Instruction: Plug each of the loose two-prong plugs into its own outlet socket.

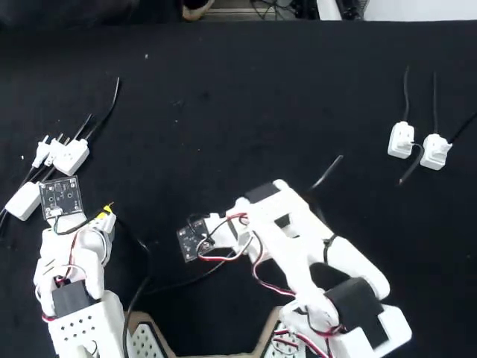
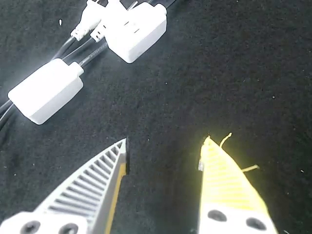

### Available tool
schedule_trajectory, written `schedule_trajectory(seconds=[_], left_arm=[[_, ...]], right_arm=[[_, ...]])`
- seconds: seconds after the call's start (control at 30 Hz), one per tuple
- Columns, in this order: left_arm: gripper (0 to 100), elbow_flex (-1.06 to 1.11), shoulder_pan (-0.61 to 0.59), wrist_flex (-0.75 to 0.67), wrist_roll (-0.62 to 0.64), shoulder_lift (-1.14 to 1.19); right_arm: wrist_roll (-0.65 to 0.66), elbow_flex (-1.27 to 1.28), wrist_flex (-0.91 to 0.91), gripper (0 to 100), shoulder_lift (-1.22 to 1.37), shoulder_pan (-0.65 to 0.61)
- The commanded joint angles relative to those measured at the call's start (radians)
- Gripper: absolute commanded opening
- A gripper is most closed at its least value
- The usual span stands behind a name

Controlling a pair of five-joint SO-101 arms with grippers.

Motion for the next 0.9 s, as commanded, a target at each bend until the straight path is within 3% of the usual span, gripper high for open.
schedule_trajectory(seconds=[0.0, 0.07, 0.27, 0.6, 0.73, 0.87], left_arm=[[24, 0.022, -0.008, -0.009, 0.009, -0.009], [24, 0.022, -0.008, -0.009, 0.009, -0.009], [24, 0.022, 0.015, -0.009, 0.008, -0.009], [24, 0.022, 0.018, -0.008, 0.008, -0.006], [24, 0.022, 0.018, -0.008, 0.006, -0.003], [24, 0.022, 0.018, -0.008, 0.006, -0.003]], right_arm=[[-0.014, -0.05, -0.003, 7.0, 0.005, 0.017], [-0.014, -0.047, -0.003, 0.7, 0.002, 0.034], [-0.106, -0.101, -0.002, 1.1, -0.001, 0.196], [-0.73, -0.338, -0.002, 1.1, 0.007, 0.523], [-0.957, -0.487, 0.087, 1.1, 0.013, 0.692], [-1.013, -0.691, 0.259, 1.1, 0.093, 0.779]])
